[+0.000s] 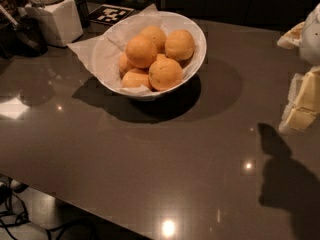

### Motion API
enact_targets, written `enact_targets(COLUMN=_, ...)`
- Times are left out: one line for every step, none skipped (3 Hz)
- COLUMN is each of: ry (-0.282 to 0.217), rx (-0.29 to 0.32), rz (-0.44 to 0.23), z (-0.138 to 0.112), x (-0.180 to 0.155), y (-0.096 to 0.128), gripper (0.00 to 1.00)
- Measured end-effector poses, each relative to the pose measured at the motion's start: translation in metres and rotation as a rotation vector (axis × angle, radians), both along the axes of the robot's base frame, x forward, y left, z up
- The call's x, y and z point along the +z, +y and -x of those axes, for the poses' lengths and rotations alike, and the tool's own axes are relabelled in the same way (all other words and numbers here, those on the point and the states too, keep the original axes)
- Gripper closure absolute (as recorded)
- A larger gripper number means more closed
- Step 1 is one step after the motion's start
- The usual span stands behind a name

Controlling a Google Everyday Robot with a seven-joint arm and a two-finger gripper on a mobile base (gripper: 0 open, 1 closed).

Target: Pick orange from white bowl

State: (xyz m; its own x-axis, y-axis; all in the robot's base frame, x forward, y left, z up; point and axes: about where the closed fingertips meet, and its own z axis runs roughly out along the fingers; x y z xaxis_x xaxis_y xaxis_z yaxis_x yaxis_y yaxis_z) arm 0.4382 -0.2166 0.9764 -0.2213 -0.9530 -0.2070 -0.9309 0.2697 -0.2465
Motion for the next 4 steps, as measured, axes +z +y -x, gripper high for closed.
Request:
enact_targets(ry=0.000, rx=0.000, rz=0.000, z=0.000, x=0.000, y=0.000, gripper=0.00)
enact_targets(ry=0.006, rx=-0.020, rz=0.029, z=-0.004, x=0.005, y=0.014, gripper=0.00)
enact_targets(ry=0.034, rx=-0.044, rz=0.093, z=-0.035, x=0.008, y=0.066, gripper=0.00)
enact_targets(ry=0.014, rx=-0.041, rz=0.085, z=-0.038, x=0.011, y=0.069, gripper=0.00)
